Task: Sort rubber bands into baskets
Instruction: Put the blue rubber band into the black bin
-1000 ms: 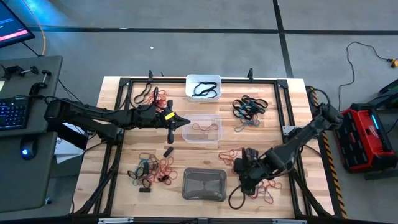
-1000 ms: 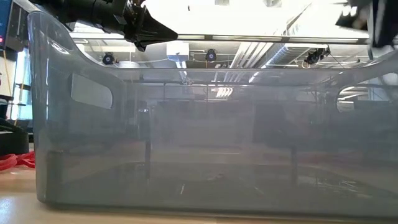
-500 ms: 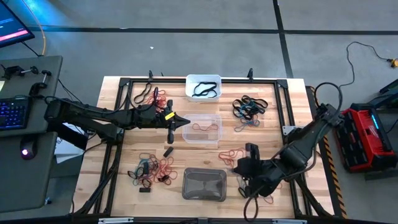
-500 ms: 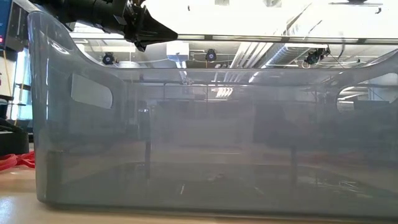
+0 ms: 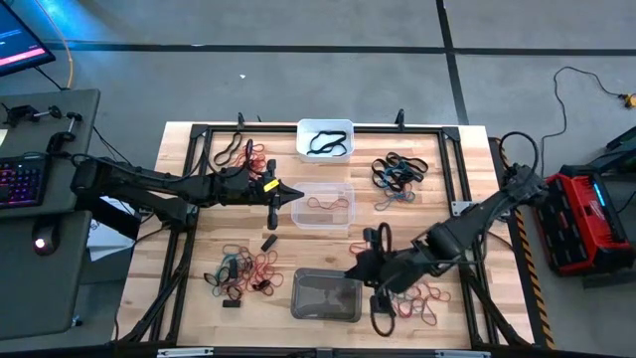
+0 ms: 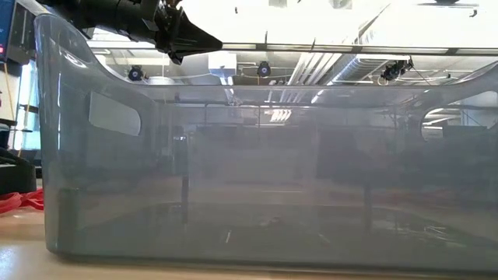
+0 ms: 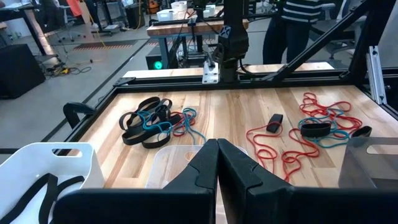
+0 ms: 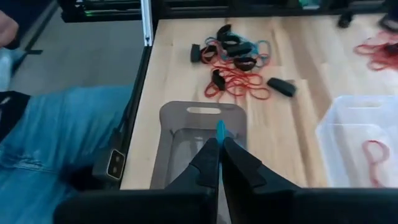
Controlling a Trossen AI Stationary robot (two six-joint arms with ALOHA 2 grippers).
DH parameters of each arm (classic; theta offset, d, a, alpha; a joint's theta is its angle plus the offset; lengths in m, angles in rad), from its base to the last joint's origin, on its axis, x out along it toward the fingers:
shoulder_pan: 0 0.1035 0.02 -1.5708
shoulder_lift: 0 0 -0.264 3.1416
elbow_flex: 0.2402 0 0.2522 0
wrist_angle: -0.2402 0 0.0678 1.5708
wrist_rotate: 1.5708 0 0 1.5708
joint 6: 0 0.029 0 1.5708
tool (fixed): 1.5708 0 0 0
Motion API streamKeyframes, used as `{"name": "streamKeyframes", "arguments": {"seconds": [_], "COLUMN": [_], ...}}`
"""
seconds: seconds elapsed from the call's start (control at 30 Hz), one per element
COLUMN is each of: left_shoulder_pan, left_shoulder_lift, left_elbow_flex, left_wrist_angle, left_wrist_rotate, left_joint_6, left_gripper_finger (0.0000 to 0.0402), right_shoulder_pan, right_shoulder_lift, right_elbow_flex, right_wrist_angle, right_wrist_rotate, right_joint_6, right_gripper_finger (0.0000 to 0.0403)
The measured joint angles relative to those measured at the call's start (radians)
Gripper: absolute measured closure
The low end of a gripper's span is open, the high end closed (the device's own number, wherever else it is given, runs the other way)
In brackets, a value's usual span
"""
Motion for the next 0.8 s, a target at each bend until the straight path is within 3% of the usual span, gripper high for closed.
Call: {"name": "streamKeyframes", "arguments": {"seconds": [0.2, 0.47, 0.7, 0.8], "left_shoulder_pan": [0.000, 0.000, 0.000, 0.000], "left_shoulder_lift": [0.000, 0.000, 0.000, 0.000], "left_elbow_flex": [0.000, 0.000, 0.000, 0.000], "left_wrist_angle": [0.000, 0.001, 0.003, 0.006], "left_wrist_rotate": [0.000, 0.000, 0.000, 0.000], "left_joint_6": [0.000, 0.000, 0.000, 0.000], "left_gripper_finger": [0.0402, 0.0401, 0.0402, 0.0402], "right_shoulder_pan": [-0.052, -0.079, -0.079, -0.079], "right_shoulder_lift": [0.001, 0.002, 0.067, 0.122], "right_elbow_flex": [-0.144, -0.286, -0.294, -0.247], "right_wrist_angle": [0.198, 0.376, 0.449, 0.382], "right_wrist_rotate": [-0.092, -0.123, -0.131, -0.122], "right_joint_6": [-0.010, 0.069, 0.122, 0.137], "right_gripper_finger": [0.0403, 0.0403, 0.0403, 0.0403]}}
